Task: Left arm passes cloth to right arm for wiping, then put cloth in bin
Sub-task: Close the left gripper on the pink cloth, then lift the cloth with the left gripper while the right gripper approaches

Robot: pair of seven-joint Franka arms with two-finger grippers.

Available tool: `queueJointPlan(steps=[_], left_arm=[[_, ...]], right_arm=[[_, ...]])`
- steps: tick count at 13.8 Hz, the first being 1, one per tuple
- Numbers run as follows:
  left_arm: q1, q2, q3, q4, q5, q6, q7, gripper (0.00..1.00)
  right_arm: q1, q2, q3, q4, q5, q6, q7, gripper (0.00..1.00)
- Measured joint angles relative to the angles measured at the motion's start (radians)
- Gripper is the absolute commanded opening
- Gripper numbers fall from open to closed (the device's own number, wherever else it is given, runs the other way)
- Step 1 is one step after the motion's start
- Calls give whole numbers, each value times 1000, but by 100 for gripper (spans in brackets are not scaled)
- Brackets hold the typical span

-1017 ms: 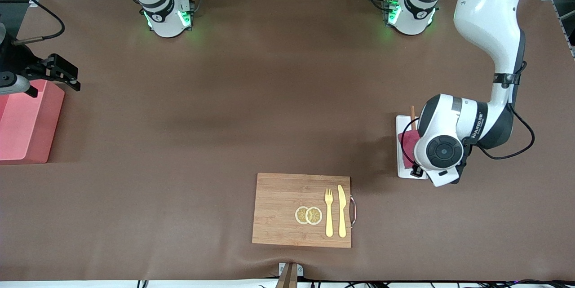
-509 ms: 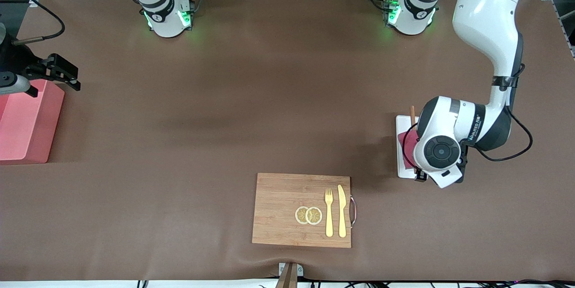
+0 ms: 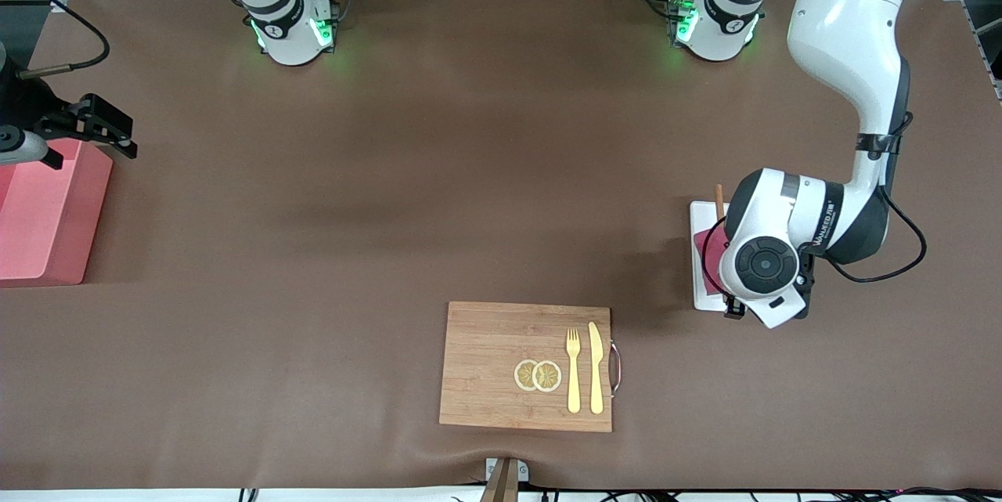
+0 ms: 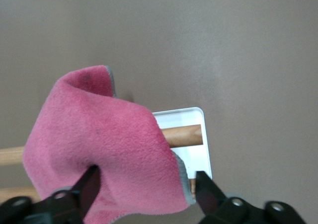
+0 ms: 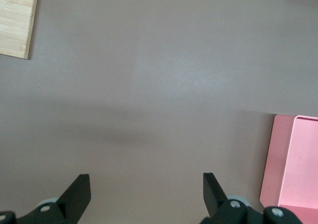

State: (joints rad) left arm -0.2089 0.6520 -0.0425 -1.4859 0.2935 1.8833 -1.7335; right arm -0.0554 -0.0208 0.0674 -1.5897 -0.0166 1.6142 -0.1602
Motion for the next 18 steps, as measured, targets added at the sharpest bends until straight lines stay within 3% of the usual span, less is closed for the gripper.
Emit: queueJointPlan(steps=[1,2,7,11,14,18], left_arm=[[1,0,2,1,0,0,0,8],[1,0,3,1,0,0,0,0],[-3,2,4,5,0,0,0,0],[-34,-7,-6,61,1,-58,0,0],[-101,-73,-13,95,1,-100,9,0],[-264,-187,-24,100,-53,-117,6,0]], right_arm=[[0,0,0,0,0,0,0,100],[0,0,0,0,0,0,0,100],[0,1,0,0,0,0,0,100],[-9,7,0,0,0,5,0,100],[-19,45,0,-1,0,33,-1,100],[-20,135,2,-1,-1,52,2,100]])
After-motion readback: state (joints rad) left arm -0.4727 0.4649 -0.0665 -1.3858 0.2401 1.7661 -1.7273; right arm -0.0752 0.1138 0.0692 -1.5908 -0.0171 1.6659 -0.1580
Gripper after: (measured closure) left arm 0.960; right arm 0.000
